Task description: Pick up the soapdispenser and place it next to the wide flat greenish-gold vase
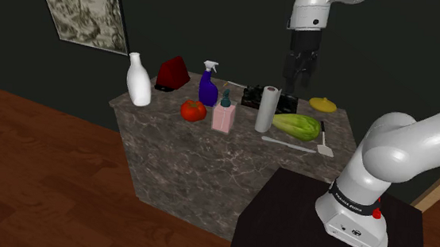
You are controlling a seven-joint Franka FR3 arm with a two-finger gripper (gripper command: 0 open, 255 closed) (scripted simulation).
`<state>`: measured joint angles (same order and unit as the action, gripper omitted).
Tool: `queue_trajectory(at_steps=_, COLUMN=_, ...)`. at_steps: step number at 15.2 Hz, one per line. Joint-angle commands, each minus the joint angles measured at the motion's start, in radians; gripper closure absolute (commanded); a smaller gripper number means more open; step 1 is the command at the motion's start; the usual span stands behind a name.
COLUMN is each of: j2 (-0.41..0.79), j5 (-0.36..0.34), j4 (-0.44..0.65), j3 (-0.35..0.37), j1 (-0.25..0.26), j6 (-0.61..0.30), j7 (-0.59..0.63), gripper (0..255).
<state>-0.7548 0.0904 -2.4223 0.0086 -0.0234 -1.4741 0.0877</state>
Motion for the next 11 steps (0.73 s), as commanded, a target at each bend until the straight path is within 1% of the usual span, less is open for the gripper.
queue_trajectory(at_steps=1, j2=0.0, j5=0.0, j4=0.0, j3=0.0, j1=0.0, j6=0.0, j7=0.0, gripper=0)
queue_trajectory(at_steps=6, j2=0.18, j5=0.011, j4=0.056, j3=0.009, j1=-0.016, j6=-0.14, j7=0.036, gripper=0)
queue_trajectory(at_steps=11, j2=0.365, j5=0.017, j4=0.144, j3=0.012, j1=-0.03, j6=-0.254, j7=0.072, gripper=0)
